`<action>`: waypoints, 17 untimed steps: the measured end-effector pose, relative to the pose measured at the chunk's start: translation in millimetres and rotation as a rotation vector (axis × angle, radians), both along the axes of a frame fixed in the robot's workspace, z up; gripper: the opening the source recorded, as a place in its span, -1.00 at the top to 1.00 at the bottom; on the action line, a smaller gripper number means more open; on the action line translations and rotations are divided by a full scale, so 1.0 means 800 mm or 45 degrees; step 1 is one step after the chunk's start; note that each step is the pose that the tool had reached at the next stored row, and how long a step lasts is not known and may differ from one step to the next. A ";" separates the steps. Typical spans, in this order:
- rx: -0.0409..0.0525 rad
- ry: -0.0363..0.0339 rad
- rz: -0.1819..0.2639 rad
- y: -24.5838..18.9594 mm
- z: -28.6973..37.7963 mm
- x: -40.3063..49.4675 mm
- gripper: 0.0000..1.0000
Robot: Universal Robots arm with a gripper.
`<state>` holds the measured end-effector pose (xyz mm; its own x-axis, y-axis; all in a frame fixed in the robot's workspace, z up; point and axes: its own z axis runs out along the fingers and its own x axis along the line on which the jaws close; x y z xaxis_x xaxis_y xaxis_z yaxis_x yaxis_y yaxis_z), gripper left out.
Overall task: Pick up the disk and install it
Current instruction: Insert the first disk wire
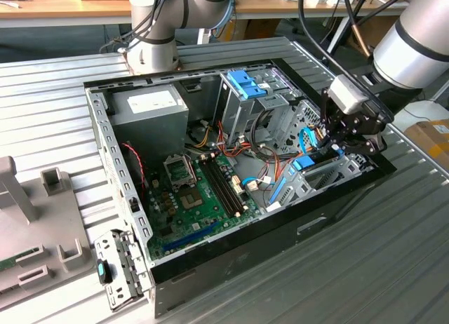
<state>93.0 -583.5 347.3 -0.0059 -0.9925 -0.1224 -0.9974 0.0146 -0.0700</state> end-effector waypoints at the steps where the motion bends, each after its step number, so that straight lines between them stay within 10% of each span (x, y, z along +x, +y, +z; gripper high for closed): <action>1: 0.000 -0.0001 -0.001 0.0000 0.0000 -0.001 0.68; 17: -0.014 -0.0011 -0.043 0.0027 0.0009 -0.001 0.68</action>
